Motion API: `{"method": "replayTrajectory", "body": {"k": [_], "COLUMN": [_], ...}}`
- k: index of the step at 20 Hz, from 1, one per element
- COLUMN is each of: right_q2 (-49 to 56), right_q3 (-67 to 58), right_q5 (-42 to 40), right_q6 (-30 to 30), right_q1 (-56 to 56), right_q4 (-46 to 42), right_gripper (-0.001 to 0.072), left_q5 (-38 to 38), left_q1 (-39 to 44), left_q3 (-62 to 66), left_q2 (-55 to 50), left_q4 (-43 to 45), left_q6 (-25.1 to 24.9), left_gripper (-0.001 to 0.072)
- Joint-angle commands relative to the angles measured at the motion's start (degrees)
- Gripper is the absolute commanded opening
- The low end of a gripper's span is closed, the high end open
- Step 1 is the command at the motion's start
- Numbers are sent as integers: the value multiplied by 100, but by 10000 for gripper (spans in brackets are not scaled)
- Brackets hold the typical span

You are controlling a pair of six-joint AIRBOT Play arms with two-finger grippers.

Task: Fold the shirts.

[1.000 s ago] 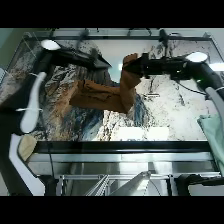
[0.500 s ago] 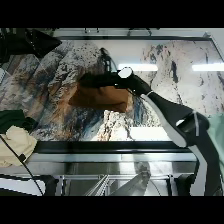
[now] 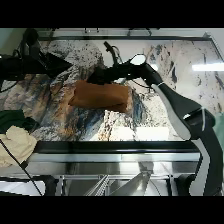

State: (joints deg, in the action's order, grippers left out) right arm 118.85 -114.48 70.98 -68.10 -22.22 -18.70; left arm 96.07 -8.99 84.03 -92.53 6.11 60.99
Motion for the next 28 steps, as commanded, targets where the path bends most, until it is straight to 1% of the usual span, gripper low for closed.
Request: {"method": "replayTrajectory", "body": {"k": [1, 3, 4, 5, 7, 8, 9, 10, 11, 14, 16, 20, 21, 23, 26, 28], "right_q2": [-544, -1047, -1377, -1707, -2280, -2398, -2356, -2227, -2076, -1515, -1073, -415, -310, -109, 396, 789], "right_q3": [483, 929, 1322, 1770, 2739, 3110, 3241, 3270, 3268, 3268, 3263, 3244, 3182, 2949, 2337, 1816], "right_q5": [1309, 1696, 1755, 1606, 590, -28, -442, -785, -1047, -1644, -1759, -1794, -1753, -1567, -1154, -723], "right_q6": [-645, -868, -872, -855, -868, -870, -868, -870, -870, -868, -863, -778, -756, -739, -942, -957], "right_q1": [713, 955, 1051, 1128, 1259, 1327, 1357, 1357, 1353, 1351, 1351, 1331, 1311, 1207, 997, 835], "right_q4": [-713, -1637, -2103, -2396, -2684, -2621, -2590, -2590, -2549, -2111, -1547, -879, -695, -608, -531, -92], "right_gripper": [18, 17, 18, 18, 20, 37, 284, 656, 691, 691, 692, 685, 685, 685, 683, 680], "left_q5": [186, 411, 511, 525, 339, 238, 162, 133, 129, 160, 131, 85, 79, 81, 81, 85], "left_q1": [192, 195, 175, 131, 59, 44, -4, -31, -52, -173, -254, -306, -306, -306, -306, -306], "left_q3": [-203, -203, -203, -205, -203, -203, -203, -203, -203, -201, -201, -201, -201, -201, -201, -201], "left_q2": [9, 26, 37, 87, 256, 339, 417, 468, 514, 533, 533, 533, 533, 533, 533, 533], "left_q4": [20, 52, 94, 323, 946, 1139, 1246, 1228, 1233, 1241, 1237, 1237, 1237, 1237, 1237, 1237], "left_q6": [-74, -151, -151, -151, -138, -138, -138, -140, -140, -155, -251, -463, -487, -575, -619, -673], "left_gripper": [16, 9, 9, 8, 8, 9, 9, 10, 10, 10, 11, 11, 11, 11, 11, 11]}}
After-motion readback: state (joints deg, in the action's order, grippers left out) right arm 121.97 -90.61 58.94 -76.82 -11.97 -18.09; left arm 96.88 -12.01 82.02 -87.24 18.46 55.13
